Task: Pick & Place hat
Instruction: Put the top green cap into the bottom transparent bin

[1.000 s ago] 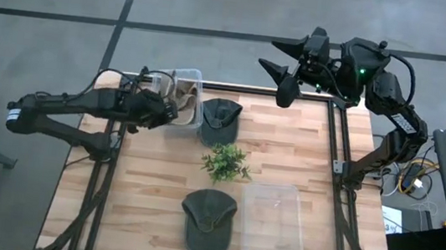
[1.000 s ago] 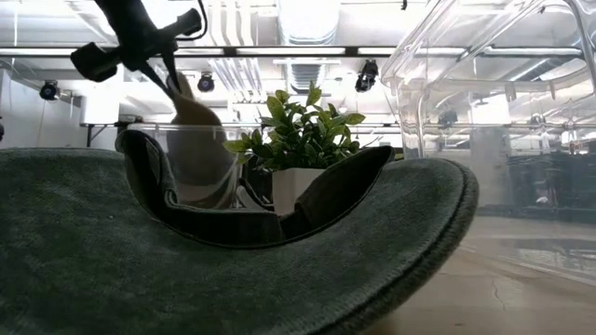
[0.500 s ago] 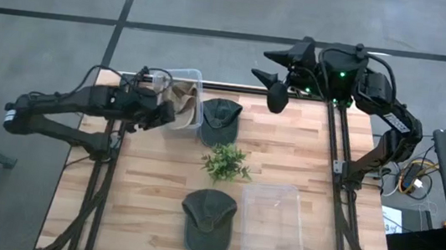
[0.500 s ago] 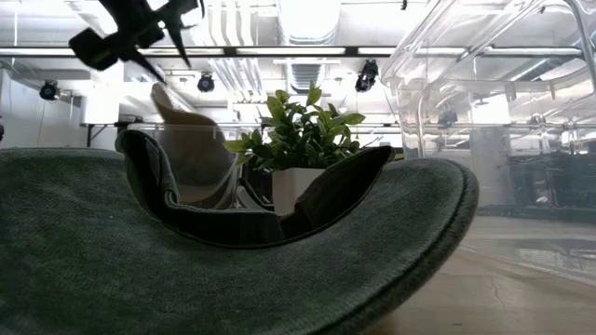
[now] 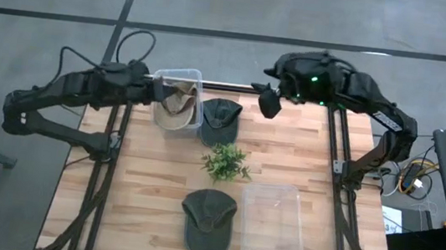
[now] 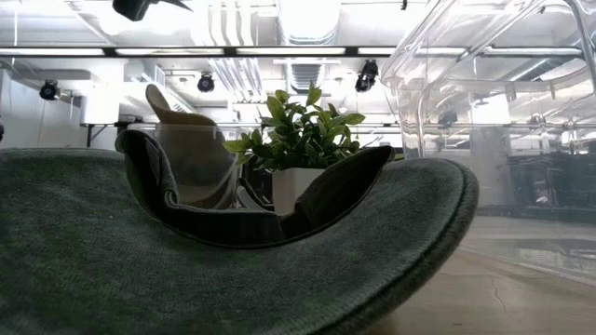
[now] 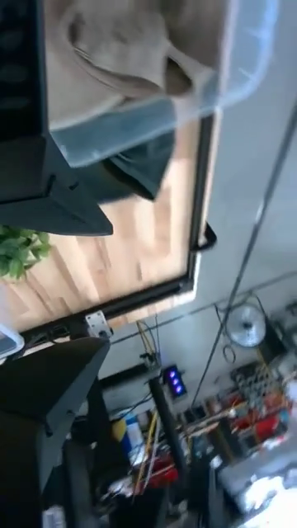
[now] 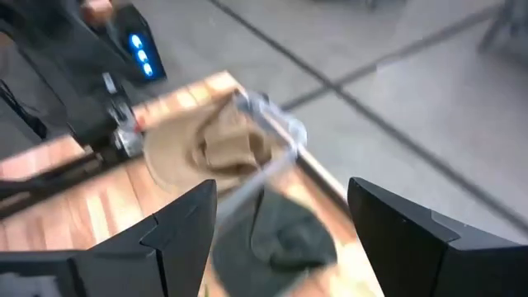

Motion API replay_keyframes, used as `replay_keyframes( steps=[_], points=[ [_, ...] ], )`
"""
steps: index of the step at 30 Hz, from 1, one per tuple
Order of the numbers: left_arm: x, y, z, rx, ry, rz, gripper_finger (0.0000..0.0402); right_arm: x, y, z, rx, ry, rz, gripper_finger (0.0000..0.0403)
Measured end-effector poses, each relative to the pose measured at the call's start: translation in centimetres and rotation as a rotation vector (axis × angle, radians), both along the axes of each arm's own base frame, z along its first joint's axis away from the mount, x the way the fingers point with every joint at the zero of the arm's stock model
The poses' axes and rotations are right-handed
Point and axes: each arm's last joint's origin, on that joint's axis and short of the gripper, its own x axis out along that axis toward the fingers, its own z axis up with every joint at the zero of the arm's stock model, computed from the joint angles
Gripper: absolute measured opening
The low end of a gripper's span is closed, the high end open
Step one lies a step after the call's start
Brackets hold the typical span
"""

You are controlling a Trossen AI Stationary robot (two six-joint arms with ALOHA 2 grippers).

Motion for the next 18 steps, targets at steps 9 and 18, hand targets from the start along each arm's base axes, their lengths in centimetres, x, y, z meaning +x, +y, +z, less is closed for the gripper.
replay_keyframes(
  steps=[9, 18],
  points=[
    [-1.2, -0.3, 3.3, 0.202, -0.034, -0.081, 0.0204, 1.9, -1.8, -6.4, 0.220, 0.113, -0.175, 0.0263],
    [-3.2, -0.8, 6.6, 0.368, -0.076, -0.156, 0.0204, 3.8, -4.2, -14.5, 0.524, 0.036, -0.337, 0.0260]
  ],
)
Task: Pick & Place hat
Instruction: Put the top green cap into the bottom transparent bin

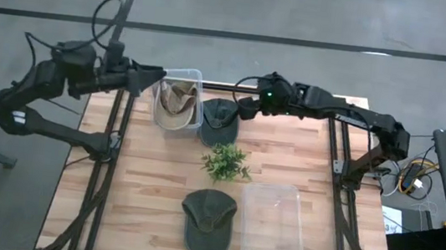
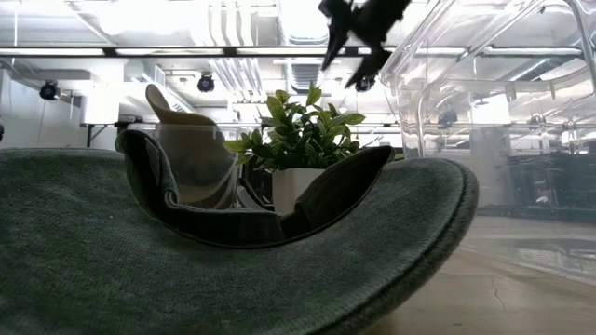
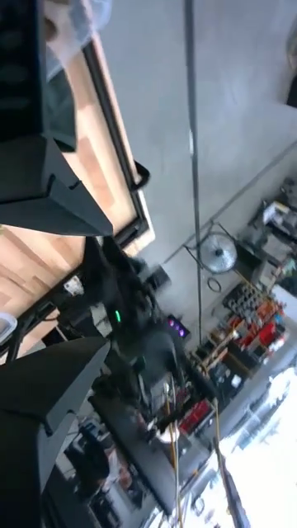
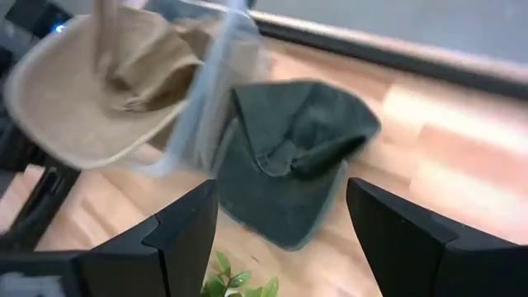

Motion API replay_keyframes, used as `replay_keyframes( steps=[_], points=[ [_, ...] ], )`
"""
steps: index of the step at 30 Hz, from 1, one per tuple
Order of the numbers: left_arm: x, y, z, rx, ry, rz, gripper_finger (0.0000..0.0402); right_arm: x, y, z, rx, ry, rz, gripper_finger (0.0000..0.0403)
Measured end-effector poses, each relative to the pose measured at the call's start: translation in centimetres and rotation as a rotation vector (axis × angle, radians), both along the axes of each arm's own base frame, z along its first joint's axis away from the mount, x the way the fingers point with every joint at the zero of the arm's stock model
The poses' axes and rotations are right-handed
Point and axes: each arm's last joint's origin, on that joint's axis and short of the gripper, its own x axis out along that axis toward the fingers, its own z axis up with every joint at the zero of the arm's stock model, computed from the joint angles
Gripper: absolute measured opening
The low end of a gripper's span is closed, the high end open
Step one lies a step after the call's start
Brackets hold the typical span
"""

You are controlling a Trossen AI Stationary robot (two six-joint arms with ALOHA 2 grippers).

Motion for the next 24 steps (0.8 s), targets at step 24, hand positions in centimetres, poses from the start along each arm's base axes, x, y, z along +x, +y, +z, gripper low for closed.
replay_keyframes(
  steps=[24],
  points=[
    [-1.4, -0.3, 0.8, 0.060, -0.013, -0.033, 0.0204, 1.3, 0.3, -8.5, 0.364, -0.006, -0.140, 0.0243]
  ],
)
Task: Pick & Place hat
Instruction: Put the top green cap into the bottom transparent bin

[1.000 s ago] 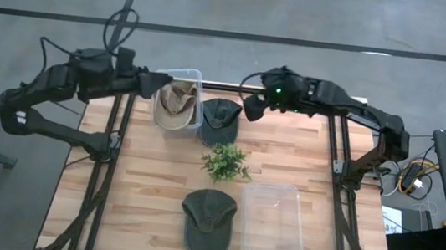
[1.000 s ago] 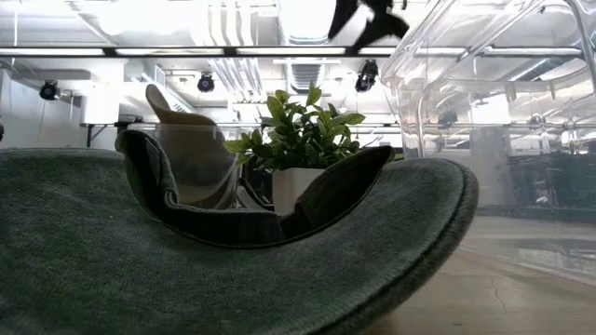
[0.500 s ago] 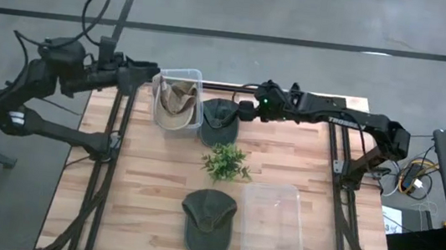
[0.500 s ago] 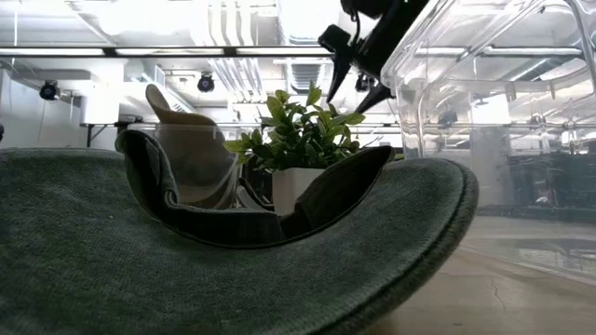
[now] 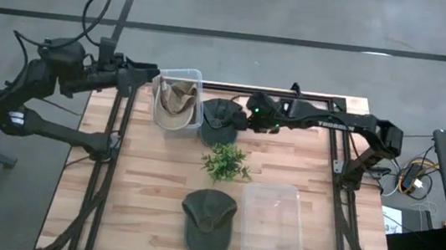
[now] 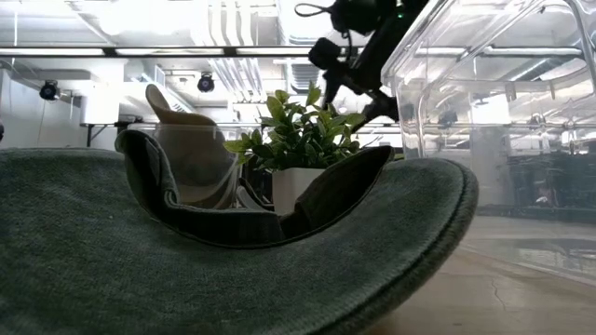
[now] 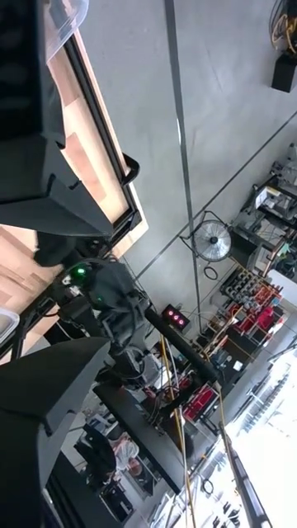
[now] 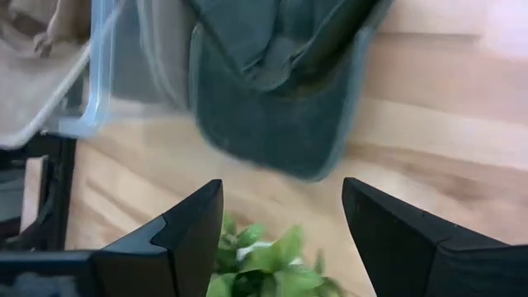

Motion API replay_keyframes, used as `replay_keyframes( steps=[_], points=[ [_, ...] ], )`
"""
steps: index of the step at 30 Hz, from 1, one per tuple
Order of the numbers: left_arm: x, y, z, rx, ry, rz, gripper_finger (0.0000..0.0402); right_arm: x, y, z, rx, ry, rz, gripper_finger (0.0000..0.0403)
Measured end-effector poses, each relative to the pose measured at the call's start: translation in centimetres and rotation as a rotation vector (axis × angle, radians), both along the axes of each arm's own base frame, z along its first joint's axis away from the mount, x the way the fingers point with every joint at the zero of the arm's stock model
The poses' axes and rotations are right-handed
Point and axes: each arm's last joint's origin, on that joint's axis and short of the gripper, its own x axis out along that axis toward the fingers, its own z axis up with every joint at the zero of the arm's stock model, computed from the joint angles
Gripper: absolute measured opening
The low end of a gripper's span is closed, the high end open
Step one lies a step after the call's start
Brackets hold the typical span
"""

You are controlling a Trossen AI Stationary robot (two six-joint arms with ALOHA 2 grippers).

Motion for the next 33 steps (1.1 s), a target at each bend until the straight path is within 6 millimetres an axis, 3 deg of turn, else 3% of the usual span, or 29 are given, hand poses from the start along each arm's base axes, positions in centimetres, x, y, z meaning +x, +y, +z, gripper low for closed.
replay_keyframes(
  steps=[15, 33],
  points=[
    [-0.4, -0.1, 0.0, 0.017, 0.001, -0.002, 0.0204, 3.1, -0.6, -6.6, 0.056, 0.131, -0.046, 0.0231],
    [-0.7, -0.1, 0.2, 0.046, 0.004, -0.003, 0.0204, 4.9, -1.7, -10.2, -0.001, 0.132, -0.101, 0.0224]
  ],
)
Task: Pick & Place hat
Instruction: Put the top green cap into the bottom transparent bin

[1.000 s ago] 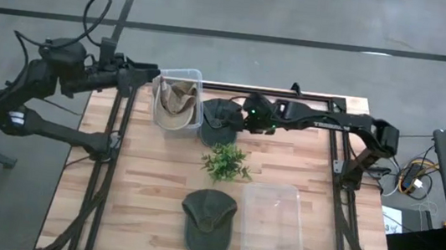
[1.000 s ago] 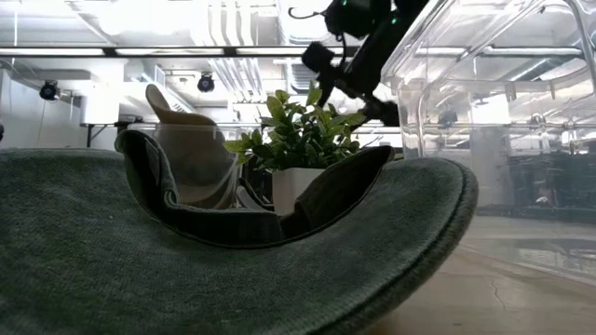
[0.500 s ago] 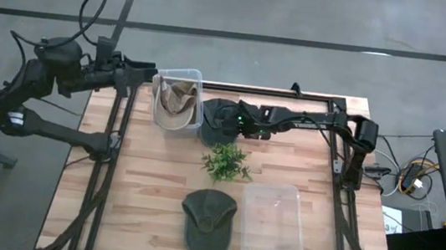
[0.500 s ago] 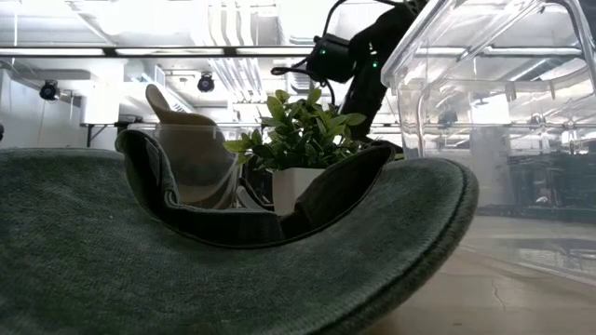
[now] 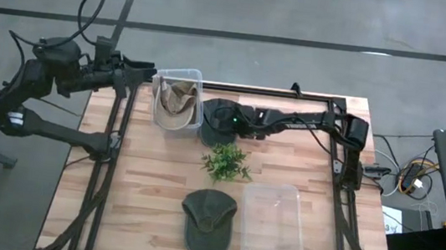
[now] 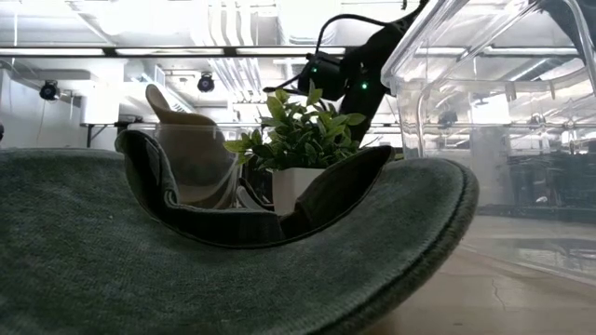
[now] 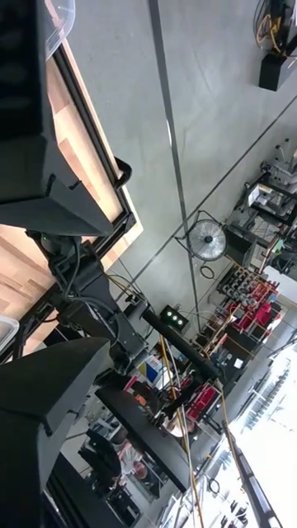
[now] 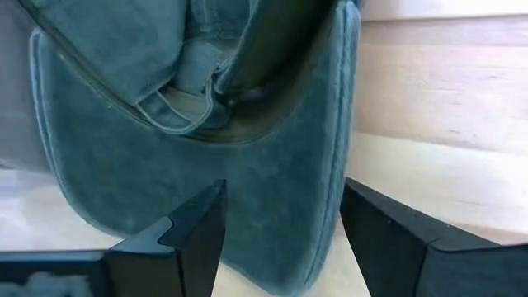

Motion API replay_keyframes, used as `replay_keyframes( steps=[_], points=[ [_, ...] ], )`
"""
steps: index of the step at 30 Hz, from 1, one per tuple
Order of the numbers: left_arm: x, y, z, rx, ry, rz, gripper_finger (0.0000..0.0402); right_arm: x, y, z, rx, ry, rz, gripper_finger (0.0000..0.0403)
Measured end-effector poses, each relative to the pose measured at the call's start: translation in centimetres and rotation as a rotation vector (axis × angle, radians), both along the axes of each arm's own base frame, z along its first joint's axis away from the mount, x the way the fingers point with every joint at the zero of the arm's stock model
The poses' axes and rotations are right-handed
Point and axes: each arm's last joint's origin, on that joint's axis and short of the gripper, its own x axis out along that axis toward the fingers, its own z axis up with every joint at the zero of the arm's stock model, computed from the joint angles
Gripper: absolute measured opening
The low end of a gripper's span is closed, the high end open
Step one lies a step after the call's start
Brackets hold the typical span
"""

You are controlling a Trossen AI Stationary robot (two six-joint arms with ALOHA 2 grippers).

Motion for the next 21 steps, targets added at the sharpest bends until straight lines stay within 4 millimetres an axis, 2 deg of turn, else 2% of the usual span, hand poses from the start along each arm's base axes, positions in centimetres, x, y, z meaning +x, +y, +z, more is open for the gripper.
replay_keyframes(
  steps=[3, 6, 9, 13, 18, 21],
  points=[
    [0.0, 0.0, 0.0, 0.000, 0.001, 0.000, 0.0204, 0.2, -0.2, 0.0, -0.005, -0.004, 0.000, 0.0215],
    [0.0, 0.0, 0.0, 0.000, 0.002, 0.000, 0.0204, 0.3, -0.3, 0.1, -0.007, -0.006, -0.003, 0.0185],
    [0.0, 0.0, -0.1, -0.001, 0.004, 0.000, 0.0204, 0.2, -0.5, 0.1, -0.013, -0.002, 0.003, 0.0130],
    [0.0, 0.0, -0.1, -0.003, 0.009, 0.000, 0.0204, 0.2, -0.6, 0.1, -0.025, 0.000, 0.019, 0.0032],
    [0.0, 0.0, -0.1, -0.003, 0.010, 0.000, 0.0204, 0.3, -0.6, 0.9, -0.036, 0.002, 0.041, 0.0013],
    [0.0, 0.0, -0.1, -0.003, 0.010, 0.000, 0.0204, -0.1, -0.5, 2.1, -0.050, 0.023, 0.046, 0.0012]
  ],
)
